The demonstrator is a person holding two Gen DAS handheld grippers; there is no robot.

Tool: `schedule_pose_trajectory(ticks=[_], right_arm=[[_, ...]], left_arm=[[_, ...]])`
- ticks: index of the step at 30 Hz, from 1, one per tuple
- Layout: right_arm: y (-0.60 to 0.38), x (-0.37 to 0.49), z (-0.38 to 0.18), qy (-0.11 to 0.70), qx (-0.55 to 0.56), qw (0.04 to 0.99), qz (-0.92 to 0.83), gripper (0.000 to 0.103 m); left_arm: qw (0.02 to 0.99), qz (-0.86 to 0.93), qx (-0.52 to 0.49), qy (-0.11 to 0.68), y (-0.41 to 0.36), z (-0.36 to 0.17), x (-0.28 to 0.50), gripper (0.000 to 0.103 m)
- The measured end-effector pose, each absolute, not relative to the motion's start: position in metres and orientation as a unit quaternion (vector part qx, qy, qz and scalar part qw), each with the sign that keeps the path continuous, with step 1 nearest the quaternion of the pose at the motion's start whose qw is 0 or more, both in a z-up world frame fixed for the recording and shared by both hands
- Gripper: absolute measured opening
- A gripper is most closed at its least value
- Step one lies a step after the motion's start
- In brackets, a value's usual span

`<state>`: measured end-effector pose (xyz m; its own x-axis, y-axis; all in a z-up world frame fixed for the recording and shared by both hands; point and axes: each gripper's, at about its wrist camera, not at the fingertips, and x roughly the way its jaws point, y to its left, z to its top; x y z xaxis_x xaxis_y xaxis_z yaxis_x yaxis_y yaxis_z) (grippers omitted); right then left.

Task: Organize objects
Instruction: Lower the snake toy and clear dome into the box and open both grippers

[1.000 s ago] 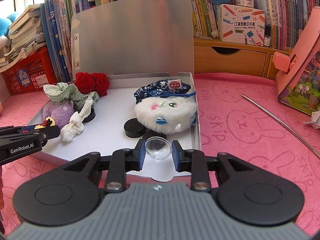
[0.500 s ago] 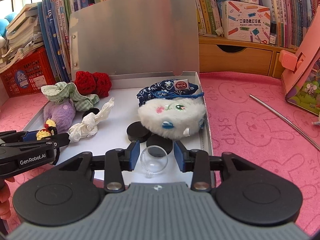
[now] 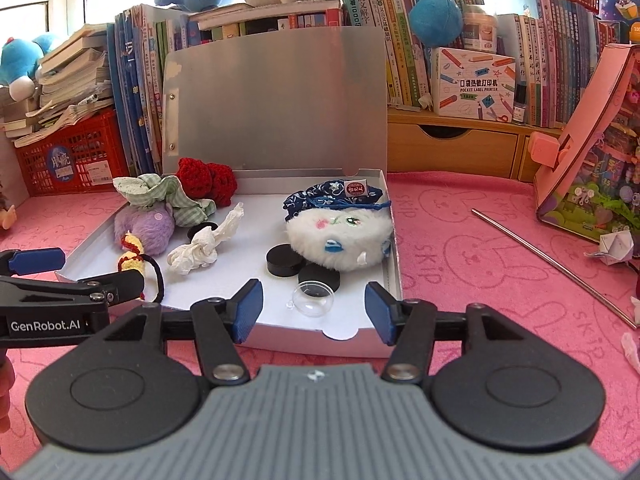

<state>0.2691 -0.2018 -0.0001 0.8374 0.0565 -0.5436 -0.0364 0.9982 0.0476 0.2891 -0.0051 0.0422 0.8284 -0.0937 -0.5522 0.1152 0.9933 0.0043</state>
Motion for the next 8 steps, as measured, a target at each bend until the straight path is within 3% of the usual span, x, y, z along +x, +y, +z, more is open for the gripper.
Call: schedule_pose_trajectory(ticks=[8], right_arm=[[-0.1974, 0.2599, 0.0035, 0.282, 0.016, 0.959, 0.027, 0.071]], left_arm=[[0.955, -0.053, 0.033, 0.289, -0.0073, 0.0401, 0.2801, 0.101]])
